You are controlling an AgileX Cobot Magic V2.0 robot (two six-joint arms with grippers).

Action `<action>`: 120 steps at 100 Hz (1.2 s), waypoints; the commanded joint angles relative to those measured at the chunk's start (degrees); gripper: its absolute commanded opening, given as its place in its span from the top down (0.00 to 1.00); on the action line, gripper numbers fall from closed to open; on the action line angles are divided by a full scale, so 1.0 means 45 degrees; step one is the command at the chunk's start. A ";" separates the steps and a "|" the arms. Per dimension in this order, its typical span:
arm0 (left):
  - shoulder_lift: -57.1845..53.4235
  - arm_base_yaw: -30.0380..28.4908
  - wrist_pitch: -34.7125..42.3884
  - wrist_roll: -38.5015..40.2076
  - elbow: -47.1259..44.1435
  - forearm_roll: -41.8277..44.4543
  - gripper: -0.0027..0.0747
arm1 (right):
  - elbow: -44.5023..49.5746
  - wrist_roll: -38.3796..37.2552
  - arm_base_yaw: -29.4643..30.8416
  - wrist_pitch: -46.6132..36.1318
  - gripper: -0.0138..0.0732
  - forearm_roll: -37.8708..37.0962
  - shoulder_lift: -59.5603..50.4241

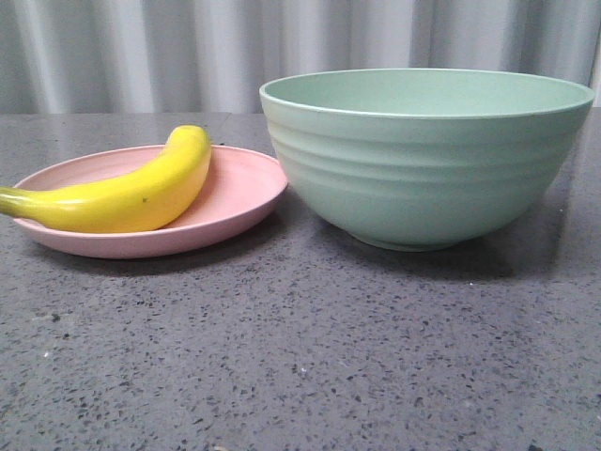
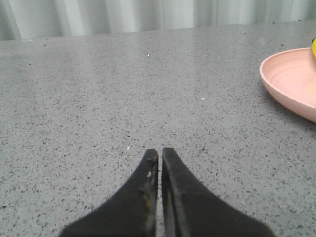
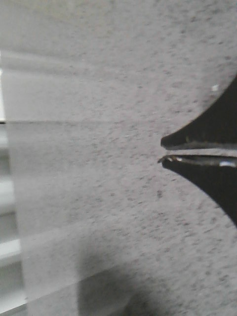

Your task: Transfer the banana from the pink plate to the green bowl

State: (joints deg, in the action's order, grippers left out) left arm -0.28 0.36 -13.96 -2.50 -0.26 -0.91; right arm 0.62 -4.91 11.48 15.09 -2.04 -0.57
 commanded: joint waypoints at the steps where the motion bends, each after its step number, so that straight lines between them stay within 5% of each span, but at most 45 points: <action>1: -0.0322 0.0006 0.1458 0.0093 -0.0127 -0.0030 0.99 | 0.0286 0.0032 0.0082 -0.2180 0.91 0.0307 -0.0249; 19: -0.0322 0.0006 0.2579 0.0093 -0.0127 -0.0030 0.99 | 0.0286 0.0032 0.0082 -0.3668 0.91 0.0791 -0.0249; 120: -0.0322 0.0006 0.2573 0.0069 -0.0127 0.0017 0.99 | 0.0286 0.0032 0.0082 -0.3171 0.91 0.0791 -0.0226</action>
State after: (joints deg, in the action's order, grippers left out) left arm -0.28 0.36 -7.44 -2.50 -0.26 -0.91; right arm 0.62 -5.01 11.48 4.76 1.55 -0.57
